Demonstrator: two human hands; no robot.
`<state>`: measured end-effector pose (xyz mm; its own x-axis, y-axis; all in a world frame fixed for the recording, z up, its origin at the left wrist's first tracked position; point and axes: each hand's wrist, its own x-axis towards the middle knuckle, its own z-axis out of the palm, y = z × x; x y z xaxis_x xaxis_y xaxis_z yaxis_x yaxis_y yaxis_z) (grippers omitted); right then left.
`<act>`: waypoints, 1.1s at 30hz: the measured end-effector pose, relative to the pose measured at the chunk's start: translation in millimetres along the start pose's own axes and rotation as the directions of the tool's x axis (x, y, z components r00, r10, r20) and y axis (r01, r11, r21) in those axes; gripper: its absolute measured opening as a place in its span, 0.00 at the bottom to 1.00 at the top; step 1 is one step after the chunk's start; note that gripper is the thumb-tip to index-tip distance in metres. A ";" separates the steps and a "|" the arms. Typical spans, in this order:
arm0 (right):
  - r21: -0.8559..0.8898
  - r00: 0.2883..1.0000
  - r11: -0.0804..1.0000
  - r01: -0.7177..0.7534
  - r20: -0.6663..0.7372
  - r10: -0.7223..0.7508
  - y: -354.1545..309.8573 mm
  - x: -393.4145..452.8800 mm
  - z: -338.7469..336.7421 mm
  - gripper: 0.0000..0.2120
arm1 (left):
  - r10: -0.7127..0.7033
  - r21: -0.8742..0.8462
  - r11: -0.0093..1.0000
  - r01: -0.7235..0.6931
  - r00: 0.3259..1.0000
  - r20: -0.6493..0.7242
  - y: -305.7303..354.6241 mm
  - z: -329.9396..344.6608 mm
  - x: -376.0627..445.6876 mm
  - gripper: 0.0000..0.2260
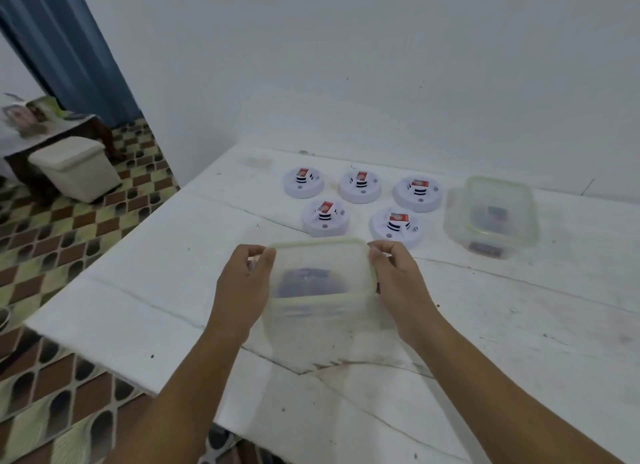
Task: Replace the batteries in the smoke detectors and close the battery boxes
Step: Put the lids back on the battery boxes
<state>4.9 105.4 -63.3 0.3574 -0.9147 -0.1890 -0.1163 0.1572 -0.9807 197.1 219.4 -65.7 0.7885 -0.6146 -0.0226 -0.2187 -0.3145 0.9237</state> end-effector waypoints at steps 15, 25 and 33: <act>-0.027 0.998 0.998 -0.058 0.014 0.059 -3.4 6.6 4.0 0.07 | -0.010 0.034 0.999 0.010 1.000 0.017 -0.8 -5.4 12.4 0.11; -0.018 0.997 0.996 -0.082 0.007 0.082 -6.7 9.4 6.0 0.08 | 0.003 0.047 0.999 -0.004 1.000 0.019 0.4 -3.1 10.3 0.09; -0.125 0.999 0.992 0.010 -0.029 -0.014 6.1 -2.4 3.5 0.14 | -0.011 -0.026 1.000 0.009 0.997 -0.077 -2.6 0.0 1.4 0.13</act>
<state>6.6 109.9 -69.0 0.3319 -0.9272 -0.1738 -0.2276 0.1000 -0.9686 198.8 219.4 -68.1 0.8327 -0.5538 -0.0037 -0.1964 -0.3016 0.9330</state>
